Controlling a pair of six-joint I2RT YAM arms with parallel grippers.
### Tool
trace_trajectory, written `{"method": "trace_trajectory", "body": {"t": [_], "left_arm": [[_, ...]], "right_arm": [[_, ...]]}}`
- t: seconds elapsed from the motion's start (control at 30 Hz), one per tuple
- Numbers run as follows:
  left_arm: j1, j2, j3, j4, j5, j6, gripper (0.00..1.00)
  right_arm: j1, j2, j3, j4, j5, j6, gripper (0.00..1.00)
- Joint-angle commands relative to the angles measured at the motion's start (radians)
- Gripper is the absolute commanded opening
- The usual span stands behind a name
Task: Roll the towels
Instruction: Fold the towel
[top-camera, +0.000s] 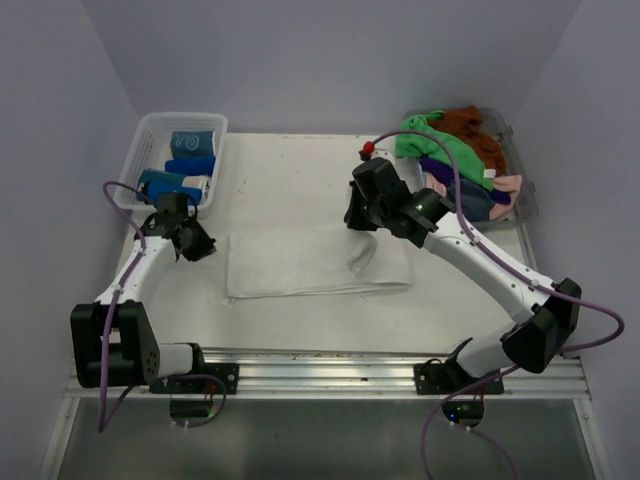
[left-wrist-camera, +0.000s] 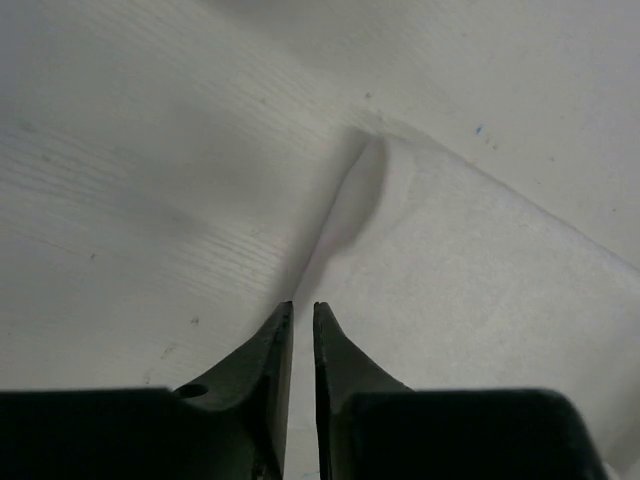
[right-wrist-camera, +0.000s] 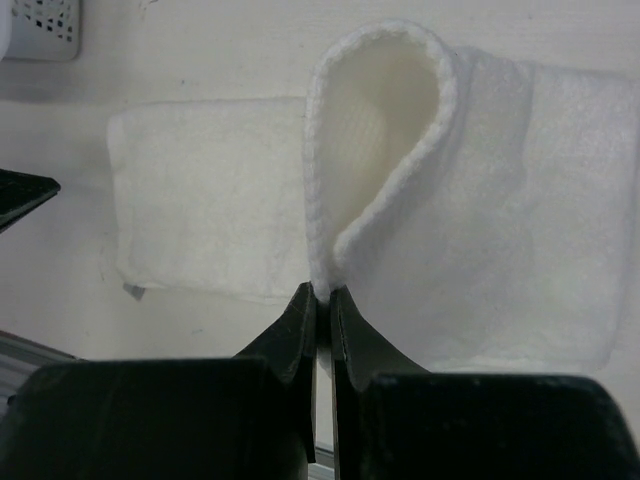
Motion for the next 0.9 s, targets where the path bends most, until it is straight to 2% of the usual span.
{"method": "trace_trajectory", "body": {"t": [0.0,0.37,0.5,0.87], "left_arm": [[0.024,0.018,-0.055,-0.006,-0.033,0.018,0.12],[0.031,0.14,-0.126,0.118,0.026,0.024,0.0],[0.031,0.211,-0.118,0.132,0.071,0.036,0.0],[0.031,0.222,-0.13,0.147,0.095,0.032,0.0]], "right_arm": [[0.053,0.044,0.075,0.109,-0.009,-0.003,0.0],[0.152,0.302,0.287,0.131,-0.131,-0.019,0.0],[0.192,0.401,0.362,0.132,-0.142,-0.019,0.0],[0.264,0.668,0.569,0.112,-0.17,0.004,0.0]]}}
